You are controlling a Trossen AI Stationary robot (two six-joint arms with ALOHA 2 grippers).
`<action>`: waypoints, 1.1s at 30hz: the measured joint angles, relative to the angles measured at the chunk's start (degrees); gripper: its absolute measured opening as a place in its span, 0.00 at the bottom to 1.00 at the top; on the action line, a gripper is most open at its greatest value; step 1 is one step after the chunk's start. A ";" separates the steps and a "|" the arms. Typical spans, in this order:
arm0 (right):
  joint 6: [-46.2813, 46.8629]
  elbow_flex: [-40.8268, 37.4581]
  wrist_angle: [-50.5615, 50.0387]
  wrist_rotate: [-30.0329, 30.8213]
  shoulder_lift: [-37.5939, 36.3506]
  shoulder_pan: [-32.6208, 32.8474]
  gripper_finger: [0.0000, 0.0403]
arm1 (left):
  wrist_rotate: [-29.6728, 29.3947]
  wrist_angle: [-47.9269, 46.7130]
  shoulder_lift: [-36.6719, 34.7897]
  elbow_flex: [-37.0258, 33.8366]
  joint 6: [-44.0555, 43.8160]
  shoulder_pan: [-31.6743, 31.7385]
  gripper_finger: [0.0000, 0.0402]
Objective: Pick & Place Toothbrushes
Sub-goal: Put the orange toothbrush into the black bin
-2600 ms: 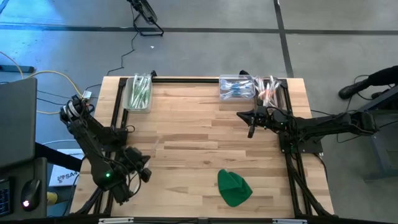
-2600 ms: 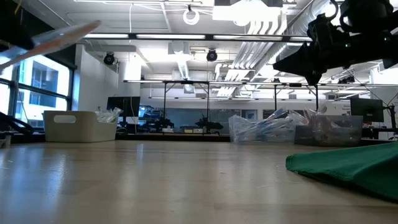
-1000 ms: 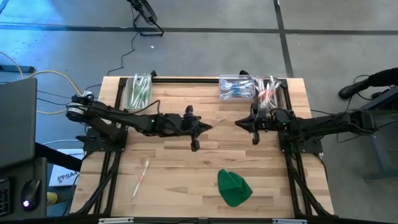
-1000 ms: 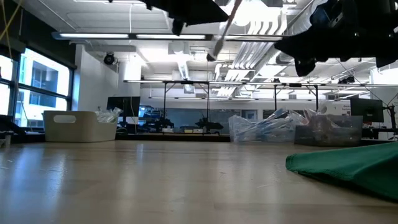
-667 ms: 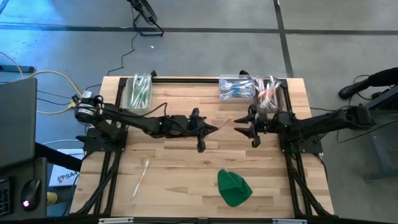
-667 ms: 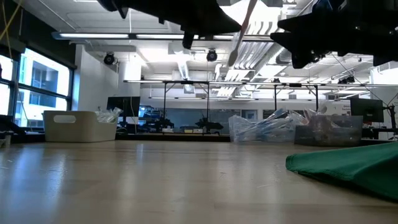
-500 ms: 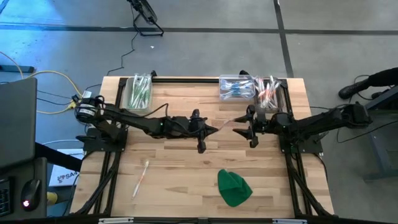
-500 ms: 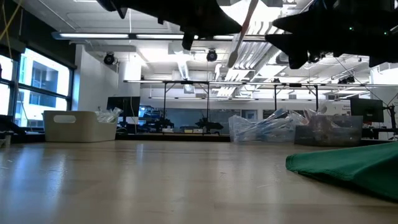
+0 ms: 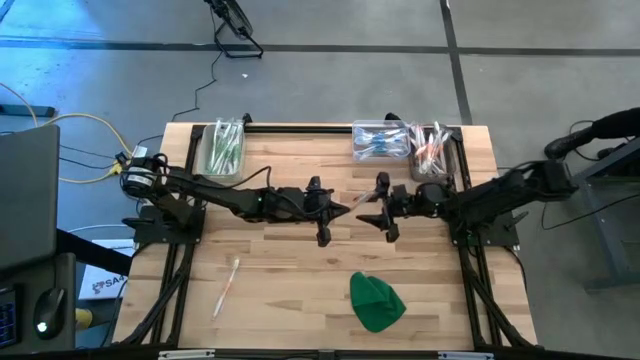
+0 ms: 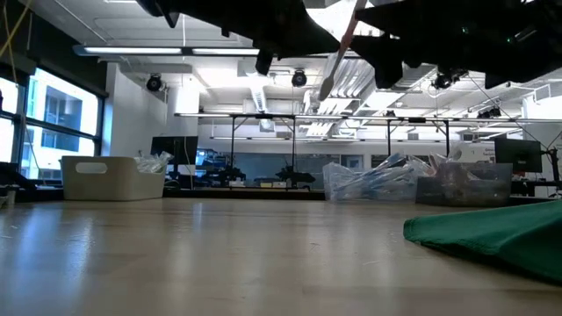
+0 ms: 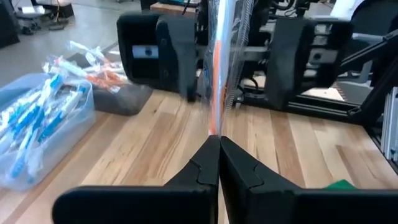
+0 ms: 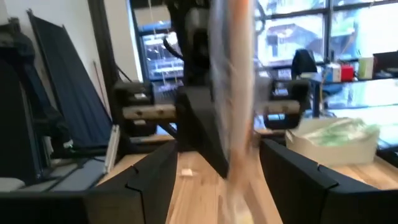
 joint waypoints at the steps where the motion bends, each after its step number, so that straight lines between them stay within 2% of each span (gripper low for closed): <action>1: 0.02 0.25 0.73 -0.10 0.29 0.05 0.55 | 0.02 -0.40 0.00 0.00 -0.52 0.00 0.00; 5: 0.12 0.89 0.97 -0.04 0.85 -0.01 0.55 | 0.06 -0.57 0.79 0.09 -0.85 -0.02 0.00; 8: 0.45 0.92 1.00 -0.04 0.85 -0.01 0.51 | 0.32 -0.51 0.85 0.07 -0.86 0.00 0.00; 20: 1.93 0.89 0.66 0.14 0.85 -0.08 0.06 | 0.35 -0.01 1.53 0.07 -0.84 -0.02 0.00; 33: 2.15 0.89 0.31 0.03 0.85 -0.08 0.05 | 0.32 0.21 1.55 0.07 0.27 -0.02 0.01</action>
